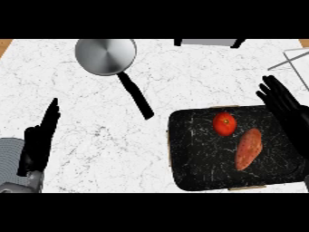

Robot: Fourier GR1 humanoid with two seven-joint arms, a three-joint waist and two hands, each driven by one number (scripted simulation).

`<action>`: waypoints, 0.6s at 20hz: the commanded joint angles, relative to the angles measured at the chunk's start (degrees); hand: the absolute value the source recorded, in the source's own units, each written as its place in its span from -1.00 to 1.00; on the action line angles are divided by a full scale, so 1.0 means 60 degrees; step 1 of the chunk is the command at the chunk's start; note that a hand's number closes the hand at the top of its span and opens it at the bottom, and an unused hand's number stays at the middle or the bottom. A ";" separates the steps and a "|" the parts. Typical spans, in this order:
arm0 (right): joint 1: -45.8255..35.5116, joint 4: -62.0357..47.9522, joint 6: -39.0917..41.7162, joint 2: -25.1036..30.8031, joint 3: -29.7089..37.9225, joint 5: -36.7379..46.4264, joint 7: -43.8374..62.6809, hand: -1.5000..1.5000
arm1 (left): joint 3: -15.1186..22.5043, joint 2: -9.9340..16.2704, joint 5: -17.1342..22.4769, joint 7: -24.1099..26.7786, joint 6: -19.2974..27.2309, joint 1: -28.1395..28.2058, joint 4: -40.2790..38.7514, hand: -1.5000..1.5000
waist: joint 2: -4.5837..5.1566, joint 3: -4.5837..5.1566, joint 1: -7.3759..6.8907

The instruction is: Pick the sweet potato from the tray and place it in the tiered shelf

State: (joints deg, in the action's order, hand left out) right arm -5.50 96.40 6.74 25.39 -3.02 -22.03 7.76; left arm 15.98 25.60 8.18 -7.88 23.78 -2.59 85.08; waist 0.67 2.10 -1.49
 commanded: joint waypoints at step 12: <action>0.0365 -0.1311 -0.2662 -0.0796 0.3881 -0.0595 -0.1013 -1.00 | -0.1280 0.0038 0.2031 -0.0455 -0.1726 -0.1532 0.0754 0.00 | -0.0129 -0.0362 0.0382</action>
State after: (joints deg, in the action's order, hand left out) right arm -4.93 88.84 -10.00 25.64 16.85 -20.34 6.53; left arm 10.14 25.03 17.37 -9.06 16.73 -10.05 88.99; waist 0.04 0.10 1.40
